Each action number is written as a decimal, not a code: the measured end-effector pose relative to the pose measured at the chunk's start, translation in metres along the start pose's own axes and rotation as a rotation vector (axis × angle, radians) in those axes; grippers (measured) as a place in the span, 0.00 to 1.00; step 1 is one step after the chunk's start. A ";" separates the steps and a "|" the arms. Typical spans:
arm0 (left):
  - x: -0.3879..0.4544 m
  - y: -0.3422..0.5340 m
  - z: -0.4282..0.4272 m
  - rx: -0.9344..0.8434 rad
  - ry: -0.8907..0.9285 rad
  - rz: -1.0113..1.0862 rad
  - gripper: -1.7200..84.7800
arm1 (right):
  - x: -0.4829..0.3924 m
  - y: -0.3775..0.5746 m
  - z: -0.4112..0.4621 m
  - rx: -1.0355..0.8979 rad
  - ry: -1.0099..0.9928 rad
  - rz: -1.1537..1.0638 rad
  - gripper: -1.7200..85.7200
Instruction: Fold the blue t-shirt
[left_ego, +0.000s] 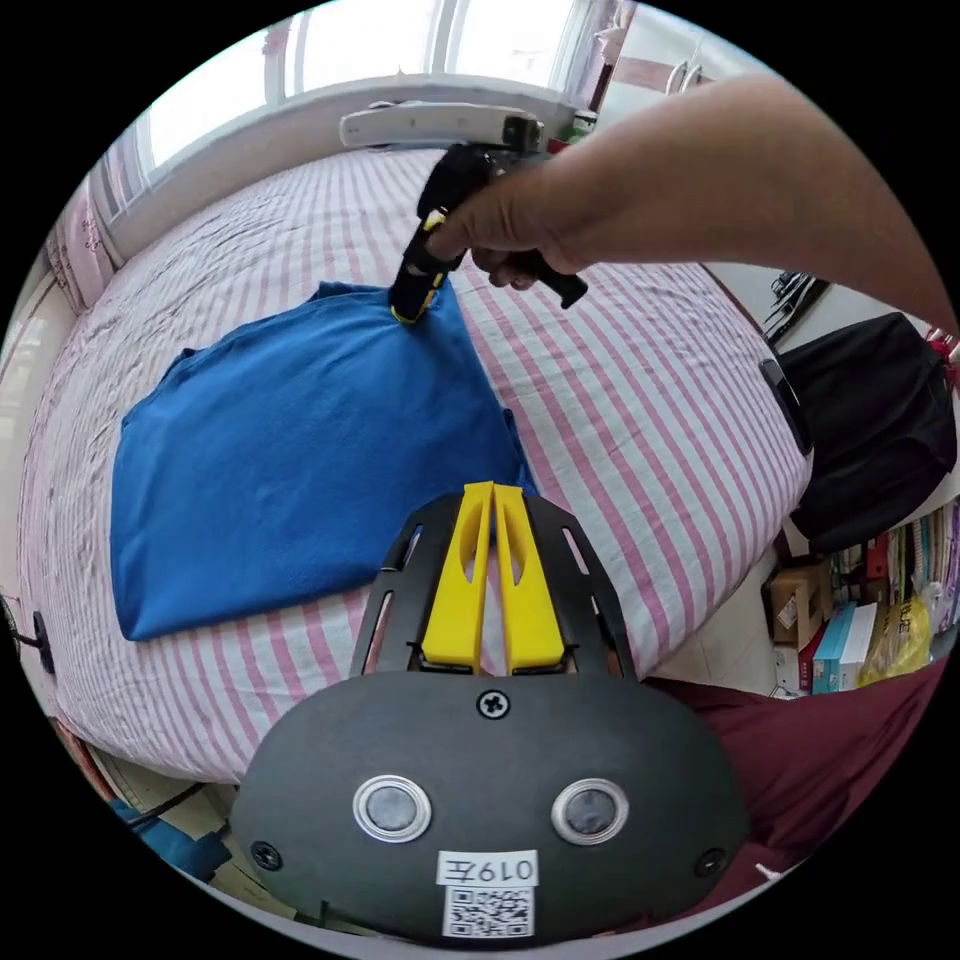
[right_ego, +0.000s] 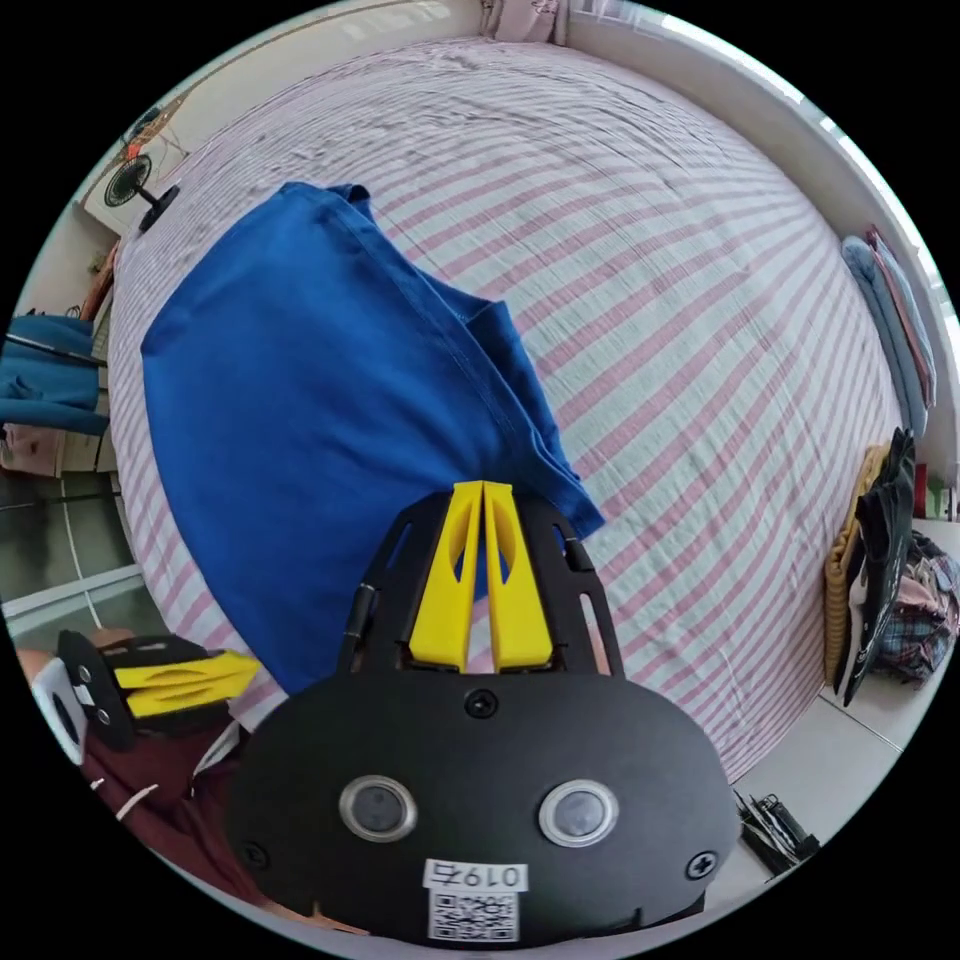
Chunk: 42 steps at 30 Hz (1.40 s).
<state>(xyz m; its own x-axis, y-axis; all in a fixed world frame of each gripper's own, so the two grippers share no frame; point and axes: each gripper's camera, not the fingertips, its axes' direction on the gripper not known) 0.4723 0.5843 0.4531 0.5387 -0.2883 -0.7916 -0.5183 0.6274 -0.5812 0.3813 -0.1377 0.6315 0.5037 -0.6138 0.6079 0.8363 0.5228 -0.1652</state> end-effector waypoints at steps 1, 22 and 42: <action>-0.007 0.006 -0.004 0.011 -0.011 -0.024 0.03 | -0.005 -0.006 -0.007 -0.008 0.026 -0.014 0.01; -0.269 0.157 -0.006 0.251 -0.133 -0.531 0.03 | -0.093 -0.338 -0.206 0.276 -0.276 -0.480 0.14; -0.324 0.175 0.044 0.083 -0.166 -0.571 0.03 | -0.109 -0.529 -0.238 -0.073 -0.481 -0.553 0.12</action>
<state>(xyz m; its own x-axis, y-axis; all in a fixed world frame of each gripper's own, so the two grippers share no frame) 0.2365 0.8194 0.6166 0.8170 -0.4837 -0.3141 -0.0659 0.4629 -0.8840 -0.0648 -0.4885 0.4676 -0.1326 -0.4403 0.8880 0.9613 0.1611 0.2234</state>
